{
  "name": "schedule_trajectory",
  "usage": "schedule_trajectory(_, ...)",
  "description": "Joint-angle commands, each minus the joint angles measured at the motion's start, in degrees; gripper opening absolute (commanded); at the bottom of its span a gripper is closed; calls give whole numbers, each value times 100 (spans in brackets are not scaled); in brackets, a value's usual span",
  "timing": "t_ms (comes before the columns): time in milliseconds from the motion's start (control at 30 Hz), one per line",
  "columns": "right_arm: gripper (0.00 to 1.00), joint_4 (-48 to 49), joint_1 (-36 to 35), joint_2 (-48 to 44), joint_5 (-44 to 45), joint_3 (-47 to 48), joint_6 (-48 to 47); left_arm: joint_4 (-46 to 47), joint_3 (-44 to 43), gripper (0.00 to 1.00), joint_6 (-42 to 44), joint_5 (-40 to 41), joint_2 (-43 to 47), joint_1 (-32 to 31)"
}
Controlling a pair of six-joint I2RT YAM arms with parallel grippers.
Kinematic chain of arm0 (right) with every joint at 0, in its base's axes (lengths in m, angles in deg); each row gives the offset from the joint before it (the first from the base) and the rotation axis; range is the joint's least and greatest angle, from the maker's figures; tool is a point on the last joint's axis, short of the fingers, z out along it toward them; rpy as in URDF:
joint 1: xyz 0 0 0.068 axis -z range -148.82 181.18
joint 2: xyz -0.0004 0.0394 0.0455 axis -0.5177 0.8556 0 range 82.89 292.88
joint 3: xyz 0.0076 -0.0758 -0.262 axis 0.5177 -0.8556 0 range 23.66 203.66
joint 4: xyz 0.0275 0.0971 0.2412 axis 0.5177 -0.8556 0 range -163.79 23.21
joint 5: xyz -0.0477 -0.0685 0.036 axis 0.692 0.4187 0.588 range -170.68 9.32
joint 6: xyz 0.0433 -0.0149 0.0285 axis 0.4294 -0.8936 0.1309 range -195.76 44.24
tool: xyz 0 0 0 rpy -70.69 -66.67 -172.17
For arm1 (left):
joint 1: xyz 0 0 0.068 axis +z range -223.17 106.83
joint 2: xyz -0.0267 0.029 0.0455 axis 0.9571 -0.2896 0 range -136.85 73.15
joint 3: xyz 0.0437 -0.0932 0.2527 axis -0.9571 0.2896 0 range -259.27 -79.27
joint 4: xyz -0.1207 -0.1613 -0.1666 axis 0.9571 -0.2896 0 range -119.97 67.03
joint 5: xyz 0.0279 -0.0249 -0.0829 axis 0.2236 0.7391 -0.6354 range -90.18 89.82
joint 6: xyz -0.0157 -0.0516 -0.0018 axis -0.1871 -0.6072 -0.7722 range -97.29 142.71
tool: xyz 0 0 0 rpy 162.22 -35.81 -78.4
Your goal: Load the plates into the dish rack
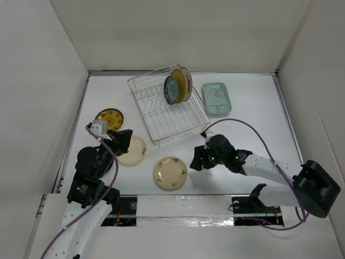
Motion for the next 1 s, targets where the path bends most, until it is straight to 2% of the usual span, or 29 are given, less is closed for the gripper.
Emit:
schedule_trajectory(0, 66, 1218, -67, 145, -961, -271, 712, 212, -35, 8, 37, -83, -92, -31)
schedule_trajectory(167, 61, 1667, -119, 1253, -1102, -307, 1046, 195, -35, 13, 19, -13, -57, -31)
schedule_trajectory(200, 53, 1824, -120, 1402, -1137, -342, 1177, 195, -35, 14, 19, -4, -22, -31)
schedule_trajectory(233, 49, 2217, -120, 1665, -1294, -447, 1231, 195, -27, 14, 11, 22, -22, -31)
schedule_trajectory(367, 43, 2652, -120, 2194, -1304, -527, 1390, 195, -27, 15, 10, 13, -21, -31)
schedule_trajectory(467, 35, 2757, -120, 2449, -1365, -474, 1398, 186, -35, 15, 10, 5, -48, -31)
schedule_trajectory(500, 19, 2784, -120, 2467, -1392, -474, 1416, 177, -35, 15, 2, 5, -48, -31)
schedule_trajectory(567, 2, 2766, -120, 2415, -1479, -500, 1372, 177, -35, 15, 10, 40, -30, -31)
schedule_trajectory(667, 0, 2232, -120, 1870, -1497, -518, 1127, 169, -44, 15, 11, 57, 5, -31)
schedule_trajectory(800, 0, 923, -120, 345, -1314, -10, 617, 169, -44, 15, 11, 75, 49, -31)
schedule_trajectory(933, 0, -139, -59, 49, -603, 1298, 152, 168, -53, 15, 11, 128, 102, -31)
schedule_trajectory(967, 0, -552, 20, 198, -79, 2067, -32, 160, -53, 15, 2, 119, 110, -31)
